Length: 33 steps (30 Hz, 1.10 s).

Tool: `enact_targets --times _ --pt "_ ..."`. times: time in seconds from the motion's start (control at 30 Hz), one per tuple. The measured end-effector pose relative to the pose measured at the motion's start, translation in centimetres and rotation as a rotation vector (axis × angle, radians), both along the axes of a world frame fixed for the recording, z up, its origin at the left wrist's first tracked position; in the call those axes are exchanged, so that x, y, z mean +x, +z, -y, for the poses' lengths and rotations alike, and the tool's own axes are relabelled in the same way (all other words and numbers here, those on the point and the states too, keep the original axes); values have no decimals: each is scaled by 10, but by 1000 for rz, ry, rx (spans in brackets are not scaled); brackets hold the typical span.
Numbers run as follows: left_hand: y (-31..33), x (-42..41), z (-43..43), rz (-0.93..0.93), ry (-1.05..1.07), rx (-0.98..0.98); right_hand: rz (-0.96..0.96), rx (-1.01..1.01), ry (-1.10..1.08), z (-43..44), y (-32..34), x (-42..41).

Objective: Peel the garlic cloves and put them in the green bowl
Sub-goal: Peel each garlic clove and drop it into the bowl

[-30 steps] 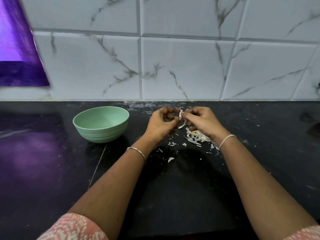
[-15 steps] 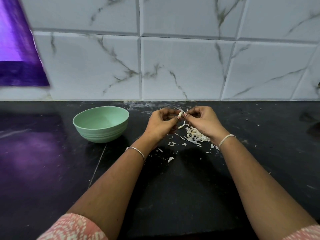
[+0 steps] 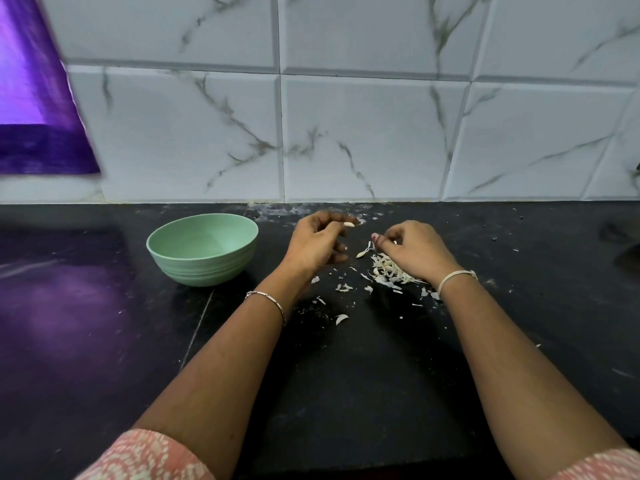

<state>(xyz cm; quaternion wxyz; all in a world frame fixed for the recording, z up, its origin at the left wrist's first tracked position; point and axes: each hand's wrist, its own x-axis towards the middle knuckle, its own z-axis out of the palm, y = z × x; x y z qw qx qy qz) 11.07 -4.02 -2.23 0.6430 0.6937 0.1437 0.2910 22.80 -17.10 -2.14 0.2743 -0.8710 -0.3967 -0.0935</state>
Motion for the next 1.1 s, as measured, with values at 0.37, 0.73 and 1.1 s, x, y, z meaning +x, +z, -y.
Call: enact_targets --times 0.37,0.73,1.1 --pt "16 -18 -16 65 54 45 -130 165 43 -6 -3 -3" --pt "43 -55 -58 -40 303 284 -130 131 110 -6 -6 -3" --pt "32 -82 -92 -461 647 534 -43 132 36 -12 -8 -16"
